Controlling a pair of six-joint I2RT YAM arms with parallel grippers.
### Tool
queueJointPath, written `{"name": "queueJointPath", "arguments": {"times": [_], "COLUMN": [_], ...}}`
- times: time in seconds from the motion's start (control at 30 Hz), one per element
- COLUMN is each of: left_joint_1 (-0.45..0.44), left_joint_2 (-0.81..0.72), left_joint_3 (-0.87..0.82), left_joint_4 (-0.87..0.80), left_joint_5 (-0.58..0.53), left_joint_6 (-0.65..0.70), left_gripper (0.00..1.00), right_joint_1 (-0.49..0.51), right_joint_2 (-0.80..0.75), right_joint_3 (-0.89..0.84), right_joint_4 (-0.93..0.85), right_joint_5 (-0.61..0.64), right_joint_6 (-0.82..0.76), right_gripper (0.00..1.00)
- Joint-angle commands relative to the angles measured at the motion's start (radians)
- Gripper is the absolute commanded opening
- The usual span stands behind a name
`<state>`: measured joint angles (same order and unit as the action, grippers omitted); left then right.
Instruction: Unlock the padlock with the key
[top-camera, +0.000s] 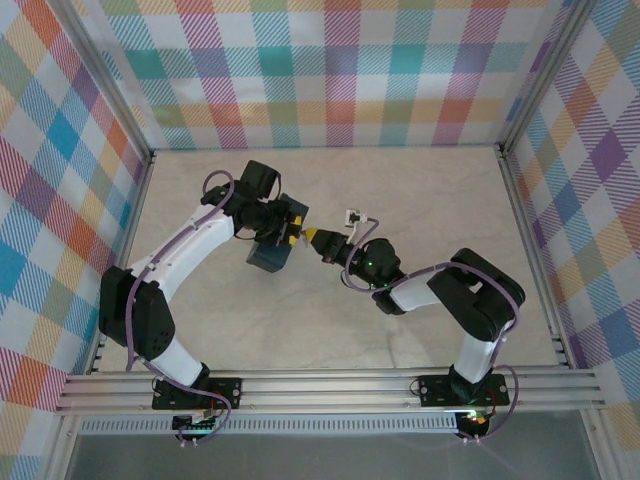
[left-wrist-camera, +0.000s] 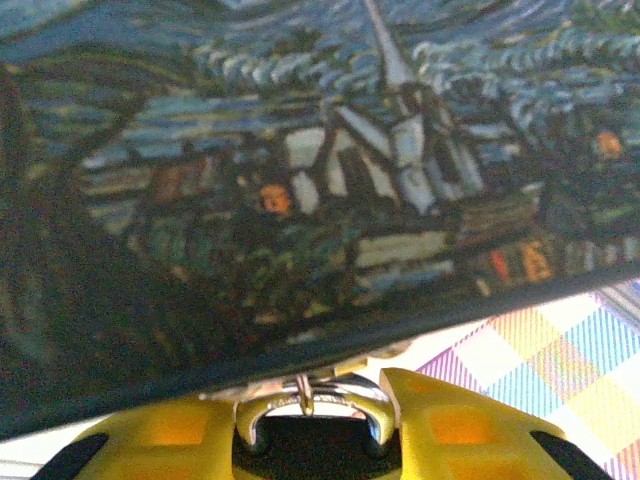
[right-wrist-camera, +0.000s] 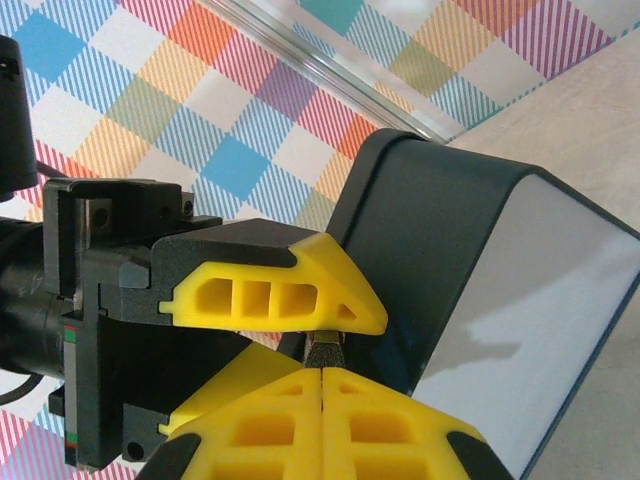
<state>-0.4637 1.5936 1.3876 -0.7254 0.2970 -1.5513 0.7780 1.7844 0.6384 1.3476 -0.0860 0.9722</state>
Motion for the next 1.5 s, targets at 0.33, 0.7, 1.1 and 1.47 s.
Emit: {"name": "queueJointPath", "arguments": {"times": [0.33,0.7,1.1,1.47], "left_joint_1": [0.010,0.008,0.001,-0.004], "left_joint_2": [0.026,0.074,0.149,0.261], "left_joint_3": [0.147,0.170,0.256,0.425], "left_joint_4": [-0.205,-0.252,-0.348,-0.462], "left_joint_5": [-0.104,-0.114,-0.029,0.051], "left_joint_6": [0.270,0.331,0.412,0.565], "left_gripper": [0.05,0.04,0.07,0.09], "right_joint_1": [-0.033,-0.064,0.038,0.136], "right_joint_2": [-0.126,-0.276,-0.375,-0.295], "right_joint_3": [-0.075,0.087,0.062,0.058], "right_joint_4": [-0.166,-0.748,-0.880,-0.700], "right_joint_5": [-0.074,-0.276,-0.006,0.136], "right_joint_6": [-0.016,-0.436,-1.385,-1.751], "right_gripper": [0.43,0.41,0.33,0.43]}}
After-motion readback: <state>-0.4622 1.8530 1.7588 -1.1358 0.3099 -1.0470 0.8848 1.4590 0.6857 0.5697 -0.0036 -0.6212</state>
